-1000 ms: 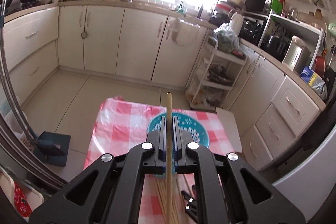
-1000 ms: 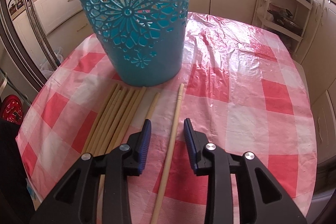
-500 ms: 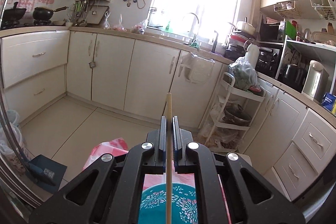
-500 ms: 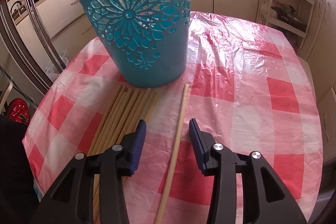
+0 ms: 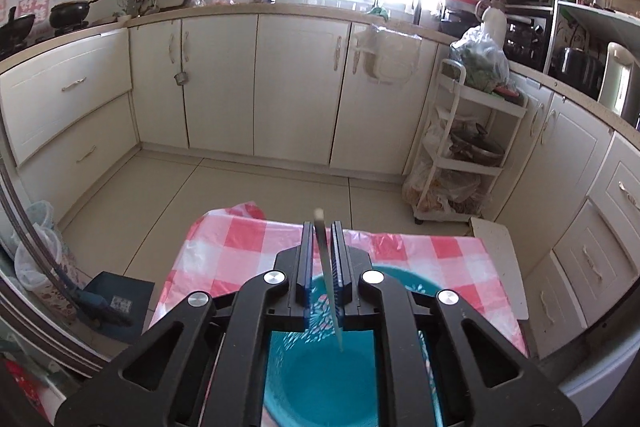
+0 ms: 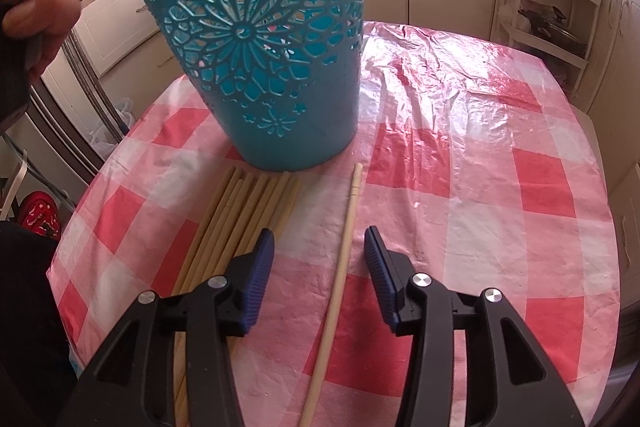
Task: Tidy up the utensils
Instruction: 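Lift the chopstick over the teal bin and open the left tool, then grasp another wooden chopstick with the right tool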
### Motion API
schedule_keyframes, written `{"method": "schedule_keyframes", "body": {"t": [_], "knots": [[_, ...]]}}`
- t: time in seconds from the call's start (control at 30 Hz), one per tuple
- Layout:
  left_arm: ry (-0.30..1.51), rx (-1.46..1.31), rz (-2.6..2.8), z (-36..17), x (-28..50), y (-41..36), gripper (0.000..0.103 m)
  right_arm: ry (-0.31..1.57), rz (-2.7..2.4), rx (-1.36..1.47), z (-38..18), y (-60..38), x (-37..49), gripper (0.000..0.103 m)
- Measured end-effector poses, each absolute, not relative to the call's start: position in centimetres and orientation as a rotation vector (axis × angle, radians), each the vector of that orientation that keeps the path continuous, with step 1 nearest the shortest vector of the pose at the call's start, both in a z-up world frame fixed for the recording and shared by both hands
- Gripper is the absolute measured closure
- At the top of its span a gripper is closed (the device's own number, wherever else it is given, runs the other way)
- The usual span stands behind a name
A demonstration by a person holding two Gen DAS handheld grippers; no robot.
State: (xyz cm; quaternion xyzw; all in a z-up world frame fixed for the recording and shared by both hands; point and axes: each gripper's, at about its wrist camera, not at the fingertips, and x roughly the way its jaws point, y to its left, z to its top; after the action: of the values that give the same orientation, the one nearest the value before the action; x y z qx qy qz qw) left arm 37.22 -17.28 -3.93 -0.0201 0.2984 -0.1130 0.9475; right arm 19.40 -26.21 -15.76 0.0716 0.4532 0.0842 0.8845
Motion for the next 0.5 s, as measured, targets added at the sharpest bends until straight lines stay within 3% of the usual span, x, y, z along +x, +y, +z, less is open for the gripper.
{"method": "schedule_keyframes", "body": {"t": [0.07,0.13,0.3,0.5], "knots": [[0.620,-0.029,-0.212,-3.8,36.2,-16.1,0.072,0.941,0.188,0.182,-15.8,-26.8,19.4,0.057],[0.602,-0.021,-0.182,-3.4,34.6,-14.4,0.048,0.941,0.197,0.227,-15.8,-27.5,19.4,0.059],[0.576,-0.011,-0.132,-2.9,30.6,-9.2,0.031,0.945,0.168,0.236,-15.9,-28.1,19.0,0.075],[0.624,-0.047,-0.072,-5.6,28.5,-3.0,0.028,0.941,0.107,0.083,-15.8,-26.2,19.0,0.080]]}}
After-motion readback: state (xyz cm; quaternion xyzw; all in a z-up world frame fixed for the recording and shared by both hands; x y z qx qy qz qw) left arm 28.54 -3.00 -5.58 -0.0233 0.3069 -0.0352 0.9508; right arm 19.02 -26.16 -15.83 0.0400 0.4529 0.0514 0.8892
